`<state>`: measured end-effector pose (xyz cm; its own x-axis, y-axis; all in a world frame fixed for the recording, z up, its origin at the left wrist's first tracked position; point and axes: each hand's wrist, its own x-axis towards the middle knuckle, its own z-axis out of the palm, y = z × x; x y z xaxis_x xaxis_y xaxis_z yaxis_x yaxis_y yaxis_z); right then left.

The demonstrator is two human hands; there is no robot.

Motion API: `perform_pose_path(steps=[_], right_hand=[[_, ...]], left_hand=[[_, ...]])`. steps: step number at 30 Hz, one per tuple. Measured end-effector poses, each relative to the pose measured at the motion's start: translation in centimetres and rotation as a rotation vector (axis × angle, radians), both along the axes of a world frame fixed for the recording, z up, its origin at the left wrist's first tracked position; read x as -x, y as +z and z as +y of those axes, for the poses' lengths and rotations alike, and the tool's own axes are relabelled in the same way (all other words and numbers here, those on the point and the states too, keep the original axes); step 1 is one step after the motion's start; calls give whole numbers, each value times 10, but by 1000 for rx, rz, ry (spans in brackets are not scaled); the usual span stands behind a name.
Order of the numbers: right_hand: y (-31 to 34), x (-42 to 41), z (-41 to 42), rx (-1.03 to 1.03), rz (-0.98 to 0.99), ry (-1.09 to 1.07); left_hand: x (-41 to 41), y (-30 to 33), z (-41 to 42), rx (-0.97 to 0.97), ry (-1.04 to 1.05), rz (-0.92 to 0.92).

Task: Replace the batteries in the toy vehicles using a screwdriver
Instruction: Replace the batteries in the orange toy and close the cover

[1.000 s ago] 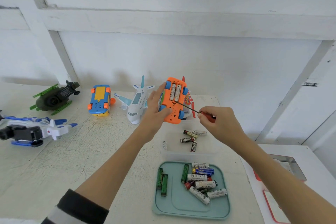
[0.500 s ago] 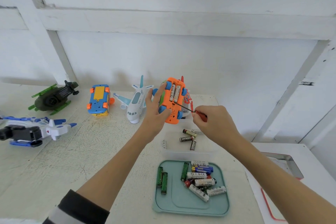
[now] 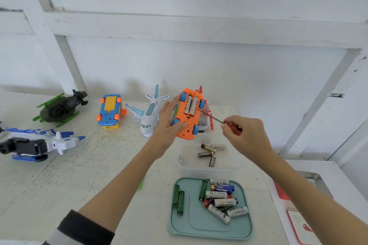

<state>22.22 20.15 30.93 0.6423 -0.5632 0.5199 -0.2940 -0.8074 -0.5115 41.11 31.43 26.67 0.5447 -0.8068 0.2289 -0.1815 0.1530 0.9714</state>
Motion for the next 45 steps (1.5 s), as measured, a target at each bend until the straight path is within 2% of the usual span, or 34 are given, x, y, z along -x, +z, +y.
perform_pose_path(steps=[3, 13, 19, 27, 38, 45], right_hand=[[10, 2, -13, -23, -4, -72], [13, 12, -19, -33, 126, -92], [17, 25, -29, -43, 301, -80], [25, 19, -24, 134, 378, -93], [56, -12, -19, 502, 745, -12], [60, -28, -20, 519, 862, 30]], left_hand=[[0, 2, 5, -17, -45, -79], [1, 12, 11, -177, -118, -367], [-2, 15, 10, -307, -190, -551], [-2, 18, 4, -377, -232, -562], [-4, 22, -2, -506, -340, -677], [1, 25, -5, -528, -371, -738]])
